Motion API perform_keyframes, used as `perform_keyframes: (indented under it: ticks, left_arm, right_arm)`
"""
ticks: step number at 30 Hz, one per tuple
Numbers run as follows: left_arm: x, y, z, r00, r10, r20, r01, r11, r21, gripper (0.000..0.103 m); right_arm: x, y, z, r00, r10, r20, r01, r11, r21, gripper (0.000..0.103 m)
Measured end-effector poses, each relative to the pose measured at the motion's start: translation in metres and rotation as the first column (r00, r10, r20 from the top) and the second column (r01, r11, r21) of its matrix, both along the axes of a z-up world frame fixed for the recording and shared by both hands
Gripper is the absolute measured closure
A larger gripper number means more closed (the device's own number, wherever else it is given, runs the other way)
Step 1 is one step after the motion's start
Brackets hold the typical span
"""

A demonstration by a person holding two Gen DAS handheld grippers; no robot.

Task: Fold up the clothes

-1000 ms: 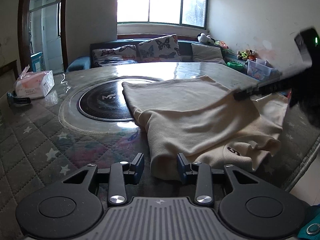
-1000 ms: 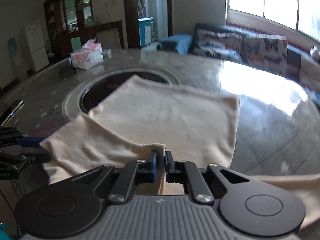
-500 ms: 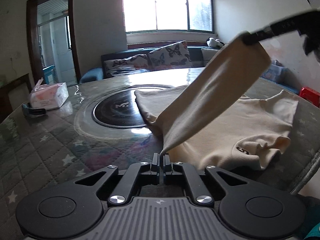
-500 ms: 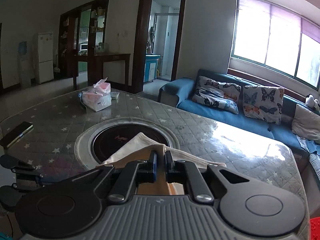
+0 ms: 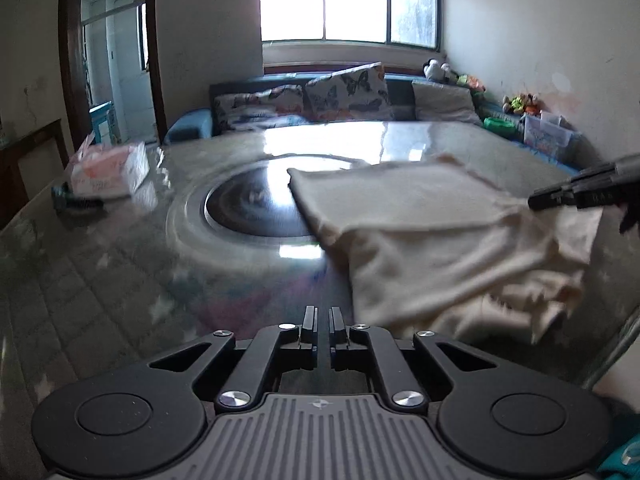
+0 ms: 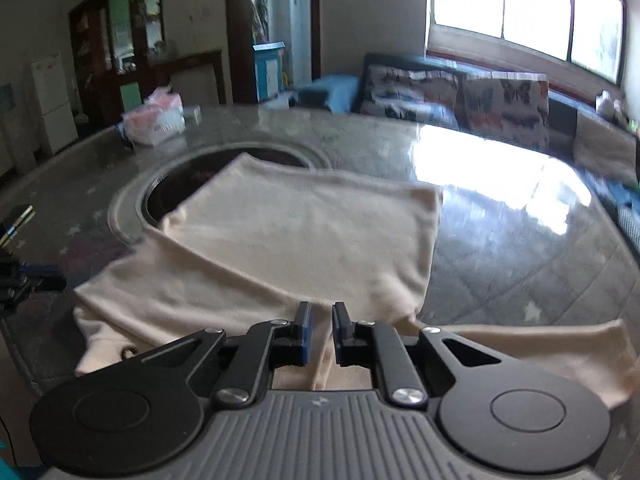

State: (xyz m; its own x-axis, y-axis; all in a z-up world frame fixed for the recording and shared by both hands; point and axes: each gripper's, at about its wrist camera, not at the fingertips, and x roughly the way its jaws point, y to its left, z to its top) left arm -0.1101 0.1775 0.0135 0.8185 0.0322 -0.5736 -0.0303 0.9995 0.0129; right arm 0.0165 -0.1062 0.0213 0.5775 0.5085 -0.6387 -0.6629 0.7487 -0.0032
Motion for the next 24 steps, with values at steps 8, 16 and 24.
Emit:
perform_keyframes:
  ticks: [8, 16, 24]
  left_arm:
    - [0.059, -0.036, 0.004, 0.990, -0.143, 0.014, 0.143, 0.989, -0.038, 0.095]
    - [0.089, -0.031, -0.022, 0.994, -0.085, -0.063, 0.083, 0.996, -0.034, 0.096]
    - [0.090, -0.030, -0.014, 0.997, -0.075, -0.036, 0.074, 0.996, -0.043, 0.095]
  right_arm:
    - [0.000, 0.014, -0.008, 0.997, 0.068, -0.018, -0.068, 0.998, 0.005, 0.092]
    - [0.013, 0.012, -0.030, 0.997, 0.040, -0.073, -0.040, 0.999, -0.001, 0.091]
    - [0.014, 0.014, -0.021, 0.998, 0.054, -0.045, -0.053, 0.998, 0.027, 0.087]
